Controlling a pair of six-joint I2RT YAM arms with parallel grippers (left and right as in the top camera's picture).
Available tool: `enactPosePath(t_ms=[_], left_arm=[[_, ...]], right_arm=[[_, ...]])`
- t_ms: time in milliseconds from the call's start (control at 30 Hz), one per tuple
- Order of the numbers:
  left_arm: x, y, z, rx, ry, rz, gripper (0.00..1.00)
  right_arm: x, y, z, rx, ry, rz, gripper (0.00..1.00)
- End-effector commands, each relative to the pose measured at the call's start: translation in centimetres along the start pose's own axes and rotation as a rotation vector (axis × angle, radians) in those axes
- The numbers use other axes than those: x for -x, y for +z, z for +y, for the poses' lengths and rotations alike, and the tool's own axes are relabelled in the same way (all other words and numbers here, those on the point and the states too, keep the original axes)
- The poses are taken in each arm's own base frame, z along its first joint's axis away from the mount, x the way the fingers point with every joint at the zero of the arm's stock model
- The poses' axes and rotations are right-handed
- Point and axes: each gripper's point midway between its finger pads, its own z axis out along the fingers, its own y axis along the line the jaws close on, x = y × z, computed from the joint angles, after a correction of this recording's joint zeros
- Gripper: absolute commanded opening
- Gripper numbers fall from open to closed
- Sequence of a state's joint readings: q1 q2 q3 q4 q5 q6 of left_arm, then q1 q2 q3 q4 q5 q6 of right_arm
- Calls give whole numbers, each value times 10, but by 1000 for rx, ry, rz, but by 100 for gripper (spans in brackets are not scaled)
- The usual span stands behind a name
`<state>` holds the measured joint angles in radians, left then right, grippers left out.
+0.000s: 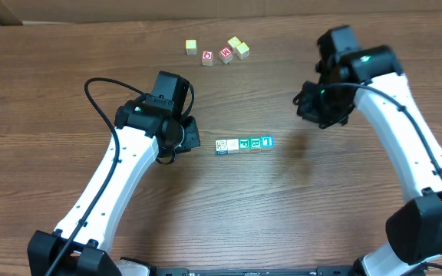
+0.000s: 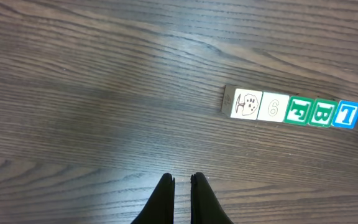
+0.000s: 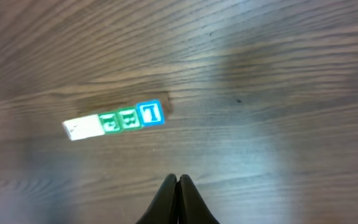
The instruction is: Flip 5 blocks
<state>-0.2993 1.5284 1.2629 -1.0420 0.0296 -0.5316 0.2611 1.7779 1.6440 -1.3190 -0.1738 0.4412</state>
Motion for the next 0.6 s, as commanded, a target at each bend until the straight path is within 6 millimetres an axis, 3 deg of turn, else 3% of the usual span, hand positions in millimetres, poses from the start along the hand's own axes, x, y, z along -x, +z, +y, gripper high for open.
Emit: enactPosePath(t_ms=[0,367,567], left_arm=[[-7,14,6,26,-35,43,4],[-17,71,-20,-22,-7,162,4],[-10,96,-24,-21,-8,161,4]], right_arm=[[0,22,-12,-33,35,0,4],[-4,95,-30,-6,161,-41,4],[0,114,-27,35,224,-91,4]])
